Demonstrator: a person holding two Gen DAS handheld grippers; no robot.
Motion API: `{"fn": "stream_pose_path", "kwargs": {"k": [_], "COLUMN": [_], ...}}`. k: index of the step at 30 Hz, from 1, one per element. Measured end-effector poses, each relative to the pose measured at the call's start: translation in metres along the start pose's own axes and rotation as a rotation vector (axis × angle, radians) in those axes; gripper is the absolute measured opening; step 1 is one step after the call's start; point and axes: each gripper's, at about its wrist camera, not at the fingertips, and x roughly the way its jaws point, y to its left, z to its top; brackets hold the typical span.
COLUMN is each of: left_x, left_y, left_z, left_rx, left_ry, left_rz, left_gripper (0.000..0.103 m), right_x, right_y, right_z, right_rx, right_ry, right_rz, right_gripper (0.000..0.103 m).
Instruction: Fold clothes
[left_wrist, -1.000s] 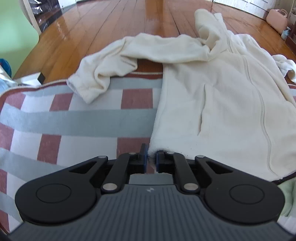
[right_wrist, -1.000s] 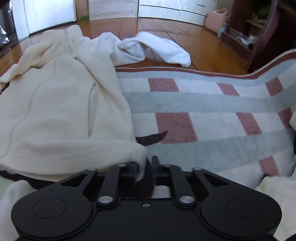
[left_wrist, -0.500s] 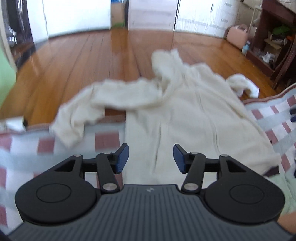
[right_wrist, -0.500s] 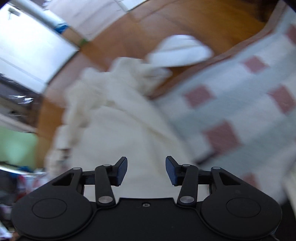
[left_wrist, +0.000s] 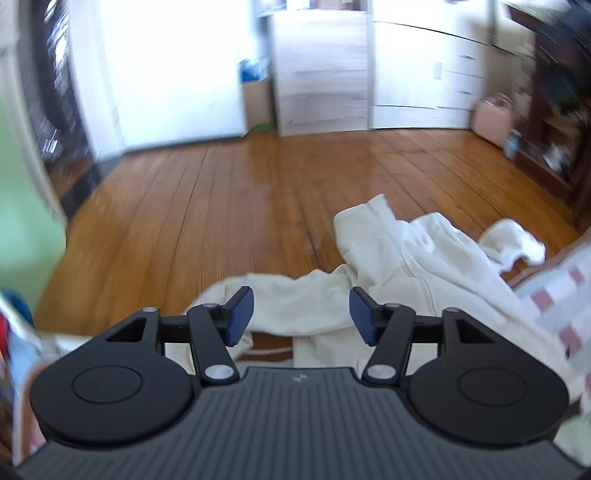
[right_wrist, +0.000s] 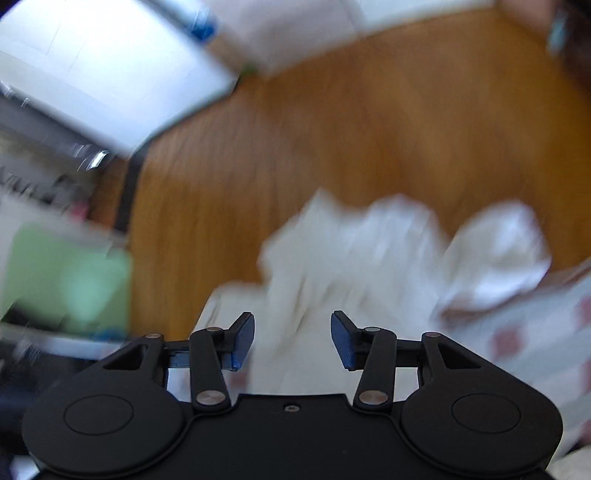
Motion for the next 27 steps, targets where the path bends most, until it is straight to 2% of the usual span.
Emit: {"fn": "stream_pose_path", "kwargs": {"k": [1,4,7,10,12,14,15,18,19,22,25,27], "left_x": [-0.004,-0.003,0.011,0.034,0.053,0.078,0.090,0.124,0.135,0.166,0.200,0.218], "left_y": [0.001,0.009,0.022,0.029,0.031,0.031,0.030,0.021,0.019,0.026,0.044,0.054], "left_z": [0.004,0.026,0.037,0.030,0.021,0.013,0.010,0.003,0.000,-0.012,-0.029,-0.042], "left_rx": [0.027,0.031,-0.011,-0.039,-0.061,-0.079,-0.086,-0.051,-0.034,-0.027,-0.067,-0.104], "left_ry": [-0.011,-0.010,0.006,0.029,0.029,0.038,0.047,0.120,0.129,0.100,0.103,0.077], "left_rz": [-0.001,-0.003,-0.045,-0.051,-0.085,-0.105,-0.097,0.019,0.041,0.015,0.012,-0.002], "left_gripper": [0.070,0.072,0.072,0.072,0.072,0.071,0.071,0.069,0.067,0.065,0.065,0.065], "right_x": [-0.013,-0.045,-0.031,0.018,0.051,0.079,0.093,0.136,0.150,0.202,0.253,0.288], "right_y": [0.006,0.016,0.022,0.031,0.038,0.039,0.039,0.032,0.029,0.014,-0.001,-0.013], "right_z": [0.018,0.054,0.053,0.040,0.033,0.031,0.030,0.037,0.042,0.051,0.055,0.045], "right_rx": [0.002,0.019,-0.026,-0.169,-0.283,-0.364,-0.399,-0.490,-0.507,-0.523,-0.492,-0.438], "right_ry": [-0.043,-0.150,-0.136,-0.078,-0.061,-0.051,-0.043,-0.027,-0.032,-0.031,-0.027,-0.032], "right_rz": [-0.020,0.027,0.105,0.070,0.027,0.021,0.019,-0.011,-0.032,-0.084,-0.055,-0.021], "right_gripper": [0.051,0.051,0.051,0.051,0.051,0.051,0.050,0.048,0.048,0.048,0.048,0.048]}}
